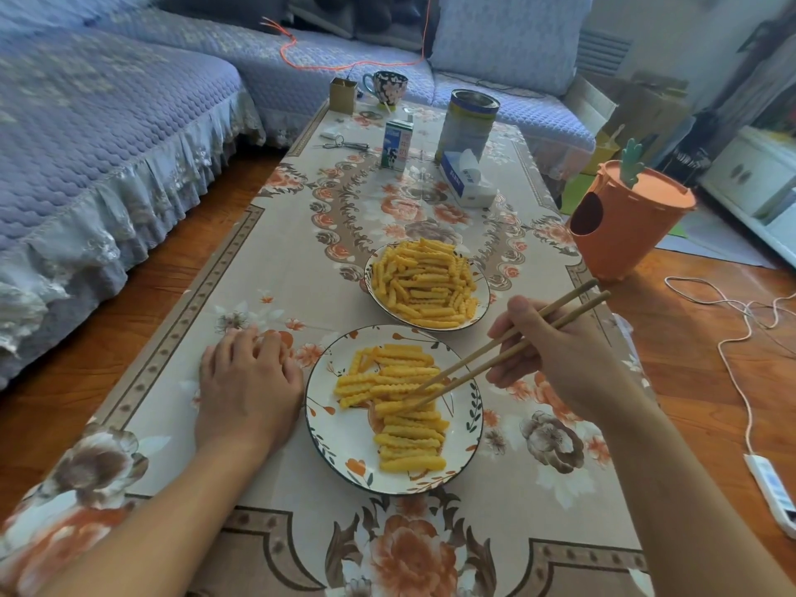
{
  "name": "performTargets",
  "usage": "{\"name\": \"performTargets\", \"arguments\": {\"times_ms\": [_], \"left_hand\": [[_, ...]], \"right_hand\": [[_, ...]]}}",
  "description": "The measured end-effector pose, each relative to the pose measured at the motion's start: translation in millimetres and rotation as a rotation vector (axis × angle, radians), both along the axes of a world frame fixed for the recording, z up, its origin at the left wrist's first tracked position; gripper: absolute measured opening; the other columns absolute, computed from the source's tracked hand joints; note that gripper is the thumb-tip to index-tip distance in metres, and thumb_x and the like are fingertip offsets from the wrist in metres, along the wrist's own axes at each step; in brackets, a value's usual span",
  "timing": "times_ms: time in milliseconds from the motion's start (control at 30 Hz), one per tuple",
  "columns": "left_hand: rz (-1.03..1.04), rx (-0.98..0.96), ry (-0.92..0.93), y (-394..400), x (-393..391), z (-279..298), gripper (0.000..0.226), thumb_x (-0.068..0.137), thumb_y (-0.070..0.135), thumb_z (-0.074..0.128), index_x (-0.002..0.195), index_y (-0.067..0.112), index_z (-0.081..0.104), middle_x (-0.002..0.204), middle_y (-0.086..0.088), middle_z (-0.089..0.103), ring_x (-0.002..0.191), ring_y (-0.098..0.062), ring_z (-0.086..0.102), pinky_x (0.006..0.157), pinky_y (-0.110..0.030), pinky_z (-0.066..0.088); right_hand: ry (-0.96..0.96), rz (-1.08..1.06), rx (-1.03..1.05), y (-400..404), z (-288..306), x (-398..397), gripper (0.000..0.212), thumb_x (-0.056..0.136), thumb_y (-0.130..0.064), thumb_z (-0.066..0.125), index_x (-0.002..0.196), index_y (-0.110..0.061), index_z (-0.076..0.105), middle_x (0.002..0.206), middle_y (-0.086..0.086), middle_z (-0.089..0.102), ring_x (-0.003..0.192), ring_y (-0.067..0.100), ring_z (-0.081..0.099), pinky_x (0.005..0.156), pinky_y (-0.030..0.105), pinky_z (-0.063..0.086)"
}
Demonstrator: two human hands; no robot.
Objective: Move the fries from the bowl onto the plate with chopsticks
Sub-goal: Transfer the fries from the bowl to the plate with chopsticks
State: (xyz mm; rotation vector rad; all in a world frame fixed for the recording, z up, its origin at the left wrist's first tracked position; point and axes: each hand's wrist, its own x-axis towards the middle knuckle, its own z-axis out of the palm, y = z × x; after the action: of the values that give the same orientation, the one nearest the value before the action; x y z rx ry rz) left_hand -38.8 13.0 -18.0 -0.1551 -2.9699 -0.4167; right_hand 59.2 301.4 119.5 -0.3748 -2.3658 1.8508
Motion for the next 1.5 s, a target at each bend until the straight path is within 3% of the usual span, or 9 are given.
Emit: {"name": "performTargets", "arguments": {"times_ms": [167, 367, 700, 800, 1000, 1167, 1367, 1500], "left_hand": [[0.000, -0.005, 0.001, 0, 0, 1, 0.040, 0.098, 0.033, 0.049, 0.133, 0.016, 0.059, 0.143, -0.018, 0.054, 0.139, -0.037, 0.041, 0.119, -0.054, 0.029], [-0.004, -0.002, 0.005, -1, 0, 0, 0.038, 0.097, 0.032, 0.048, 0.130, 0.017, 0.060, 0.140, -0.018, 0.055, 0.137, -0.037, 0.042, 0.118, -0.053, 0.030], [-0.006, 0.002, 0.007, -1, 1, 1, 0.038, 0.098, 0.032, 0.048, 0.131, 0.017, 0.059, 0.140, -0.018, 0.055, 0.137, -0.037, 0.042, 0.118, -0.053, 0.029], [-0.004, -0.005, 0.003, -1, 1, 0, 0.038, 0.098, 0.032, 0.048, 0.131, 0.017, 0.059, 0.141, -0.018, 0.054, 0.137, -0.037, 0.042, 0.118, -0.053, 0.029], [-0.003, -0.001, 0.011, -1, 1, 0, 0.038, 0.097, 0.032, 0.050, 0.131, 0.017, 0.059, 0.139, -0.018, 0.055, 0.136, -0.037, 0.043, 0.118, -0.053, 0.030], [0.000, -0.003, 0.014, 0, 0, -1, 0.037, 0.097, 0.031, 0.051, 0.130, 0.017, 0.060, 0.139, -0.017, 0.056, 0.135, -0.037, 0.044, 0.118, -0.054, 0.031], [0.001, -0.011, 0.022, -1, -2, -2, 0.036, 0.096, 0.031, 0.052, 0.128, 0.017, 0.062, 0.136, -0.016, 0.058, 0.133, -0.036, 0.046, 0.116, -0.053, 0.032], [0.001, -0.006, 0.022, 0, -2, -2, 0.036, 0.096, 0.031, 0.052, 0.128, 0.017, 0.062, 0.137, -0.016, 0.058, 0.134, -0.036, 0.045, 0.116, -0.053, 0.031]], "right_hand": [[0.000, 0.005, -0.018, 0, -4, -1, 0.050, 0.094, -0.042, 0.053, 0.086, 0.006, 0.066, 0.070, 0.037, 0.062, 0.059, 0.041, 0.072, 0.053, 0.038, 0.061], [0.056, -0.023, -0.010, 3, 0, 1, 0.048, 0.092, -0.041, 0.052, 0.085, 0.005, 0.064, 0.057, 0.016, 0.066, 0.055, 0.036, 0.071, 0.053, 0.039, 0.062], [0.112, -0.034, 0.051, 3, 3, 7, 0.030, 0.086, -0.026, 0.066, 0.085, 0.003, 0.067, 0.062, 0.020, 0.064, 0.052, 0.032, 0.069, 0.053, 0.036, 0.062], [0.154, -0.058, 0.059, 7, 5, 7, 0.027, 0.091, -0.024, 0.063, 0.085, 0.003, 0.067, 0.063, 0.025, 0.062, 0.052, 0.032, 0.069, 0.053, 0.034, 0.062], [0.253, -0.208, 0.023, 17, -5, -17, 0.031, 0.106, -0.022, 0.051, 0.091, 0.000, 0.068, 0.064, 0.009, 0.070, 0.062, 0.032, 0.074, 0.062, 0.038, 0.065], [0.281, -0.251, 0.168, 17, -17, -41, 0.028, 0.106, -0.021, 0.055, 0.090, -0.004, 0.070, 0.068, 0.015, 0.069, 0.063, 0.032, 0.075, 0.060, 0.038, 0.065], [0.226, -0.239, 0.212, 17, -21, -54, 0.028, 0.105, -0.024, 0.056, 0.089, -0.006, 0.070, 0.074, 0.023, 0.072, 0.063, 0.029, 0.075, 0.055, 0.027, 0.061], [0.219, -0.236, 0.200, 19, -19, -52, 0.030, 0.105, -0.026, 0.056, 0.091, -0.003, 0.071, 0.075, 0.022, 0.073, 0.061, 0.028, 0.075, 0.057, 0.032, 0.063]]}}
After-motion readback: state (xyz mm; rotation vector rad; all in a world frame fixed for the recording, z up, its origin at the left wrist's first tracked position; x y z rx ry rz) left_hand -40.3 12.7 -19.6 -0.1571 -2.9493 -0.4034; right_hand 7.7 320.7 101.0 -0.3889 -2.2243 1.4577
